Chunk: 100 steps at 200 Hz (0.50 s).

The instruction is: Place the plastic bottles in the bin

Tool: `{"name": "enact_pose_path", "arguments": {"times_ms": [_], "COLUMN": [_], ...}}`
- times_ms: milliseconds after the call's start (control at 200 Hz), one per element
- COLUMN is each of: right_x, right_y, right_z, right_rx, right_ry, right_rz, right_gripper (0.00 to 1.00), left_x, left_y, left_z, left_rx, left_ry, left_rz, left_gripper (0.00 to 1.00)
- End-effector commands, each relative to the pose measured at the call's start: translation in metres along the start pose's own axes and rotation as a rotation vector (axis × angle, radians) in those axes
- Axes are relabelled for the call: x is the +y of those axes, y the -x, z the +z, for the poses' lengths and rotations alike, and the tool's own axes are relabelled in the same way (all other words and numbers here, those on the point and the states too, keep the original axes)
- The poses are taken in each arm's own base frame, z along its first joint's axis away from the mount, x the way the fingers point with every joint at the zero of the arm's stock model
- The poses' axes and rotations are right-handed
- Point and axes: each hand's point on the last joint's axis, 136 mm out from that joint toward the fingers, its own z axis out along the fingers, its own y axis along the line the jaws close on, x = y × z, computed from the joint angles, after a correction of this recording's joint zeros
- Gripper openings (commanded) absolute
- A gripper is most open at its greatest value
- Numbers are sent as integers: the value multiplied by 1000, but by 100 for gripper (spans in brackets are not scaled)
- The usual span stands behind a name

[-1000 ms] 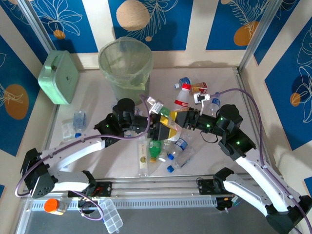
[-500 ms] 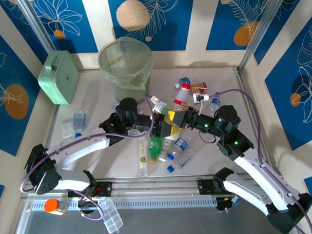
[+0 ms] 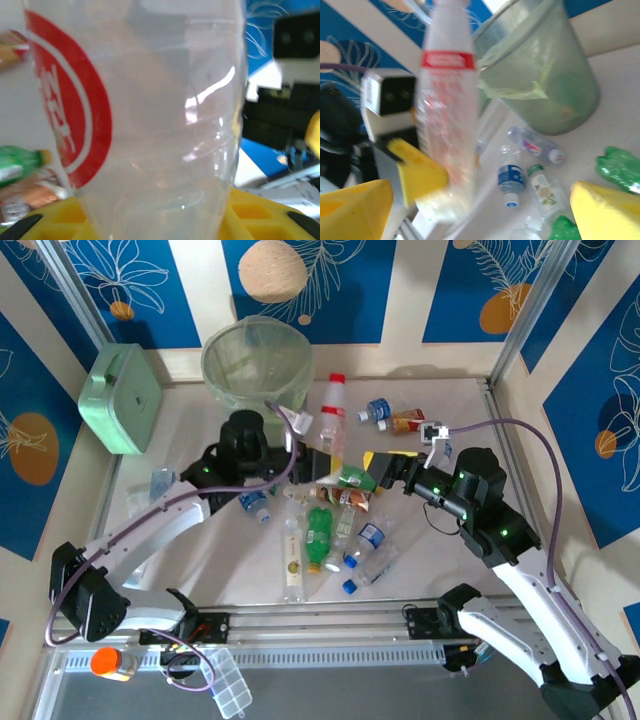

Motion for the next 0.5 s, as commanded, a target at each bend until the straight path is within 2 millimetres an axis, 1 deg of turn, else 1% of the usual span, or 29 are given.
{"name": "enact_pose_path", "arguments": {"times_ms": [0, 120, 150, 285, 335, 405, 495], "right_x": [-26, -33, -35, -40, -41, -41, -43], "right_y": [-13, -19, -20, -24, -24, -25, -25], "right_z": [-9, -11, -11, -9, -9, -9, -10], "right_rx": [38, 47, 50, 67, 70, 73, 75], "right_ry": [-124, -139, -142, -157, -159, -161, -173], "right_rz": [-20, -34, -37, -51, -55, -63, -72], "right_gripper": [91, 91, 90, 90, 90, 90, 90], "left_x": [37, 62, 71, 108, 125, 143, 166], "left_y": [41, 84, 93, 140, 153, 171, 183], "left_z": [-28, -48, -50, -70, -74, -78, -76], "left_rx": [-80, -146, -153, -248, -275, -301, -306], "left_ry": [220, 387, 432, 624, 665, 717, 790], "left_rz": [9, 45, 53, 58, 35, 19, 22], "left_gripper": [43, 42, 42, 42, 42, 42, 42]}}
